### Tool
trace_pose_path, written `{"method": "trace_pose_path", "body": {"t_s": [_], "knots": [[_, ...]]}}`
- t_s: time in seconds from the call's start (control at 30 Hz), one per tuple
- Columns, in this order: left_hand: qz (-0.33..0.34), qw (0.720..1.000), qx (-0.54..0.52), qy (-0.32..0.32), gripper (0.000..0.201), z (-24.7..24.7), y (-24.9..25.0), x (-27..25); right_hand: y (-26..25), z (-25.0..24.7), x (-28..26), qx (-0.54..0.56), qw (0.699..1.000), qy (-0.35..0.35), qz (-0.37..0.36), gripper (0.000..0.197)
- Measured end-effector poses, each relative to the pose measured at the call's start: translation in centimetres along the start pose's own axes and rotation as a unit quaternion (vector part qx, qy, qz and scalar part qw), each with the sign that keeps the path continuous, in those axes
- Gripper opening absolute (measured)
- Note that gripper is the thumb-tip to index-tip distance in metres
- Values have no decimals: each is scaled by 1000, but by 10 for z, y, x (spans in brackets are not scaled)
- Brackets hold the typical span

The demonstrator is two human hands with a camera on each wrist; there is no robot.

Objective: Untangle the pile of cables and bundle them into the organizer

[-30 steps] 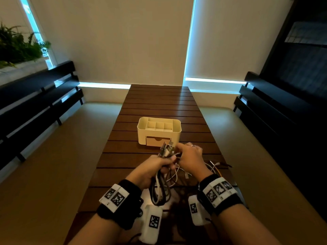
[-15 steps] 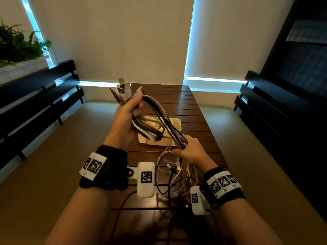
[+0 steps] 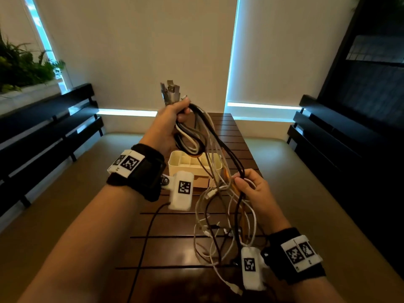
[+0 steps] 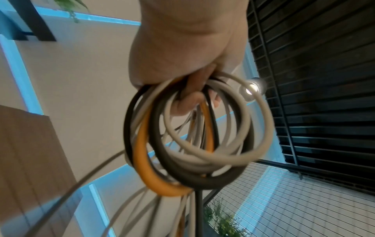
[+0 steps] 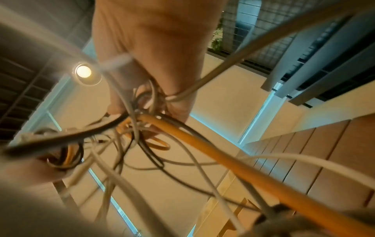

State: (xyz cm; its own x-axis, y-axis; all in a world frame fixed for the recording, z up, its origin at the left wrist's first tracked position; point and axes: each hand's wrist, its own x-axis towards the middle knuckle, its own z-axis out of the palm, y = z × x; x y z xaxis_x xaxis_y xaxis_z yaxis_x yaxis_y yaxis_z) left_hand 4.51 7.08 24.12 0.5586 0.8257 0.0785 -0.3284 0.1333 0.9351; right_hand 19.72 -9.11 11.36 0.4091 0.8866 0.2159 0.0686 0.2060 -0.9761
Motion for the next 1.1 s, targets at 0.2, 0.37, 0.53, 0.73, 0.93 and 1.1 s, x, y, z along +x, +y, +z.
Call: {"method": "trace_pose_path", "body": {"t_s": [0.2,0.37,0.53,0.73,0.93,1.1], "knots": [[14,999,-6,-32,25,29,31,8,5,5,8,188,974,121,22,12],[23,998,12,-62,28,50,64,16,21,3,18,241,937,228,109,18],[24,999,16,-46,35,53,83,22,19,1,26,222,908,287,208,14],[68,996,45,-23,21,55,89,25,3,3,18,211,970,33,119,28],[53,992,99,-63,15,56,84,24,-35,10,31,196,960,-113,164,34],[69,995,50,-43,18,50,91,22,-40,23,37,182,967,0,176,30]]}}
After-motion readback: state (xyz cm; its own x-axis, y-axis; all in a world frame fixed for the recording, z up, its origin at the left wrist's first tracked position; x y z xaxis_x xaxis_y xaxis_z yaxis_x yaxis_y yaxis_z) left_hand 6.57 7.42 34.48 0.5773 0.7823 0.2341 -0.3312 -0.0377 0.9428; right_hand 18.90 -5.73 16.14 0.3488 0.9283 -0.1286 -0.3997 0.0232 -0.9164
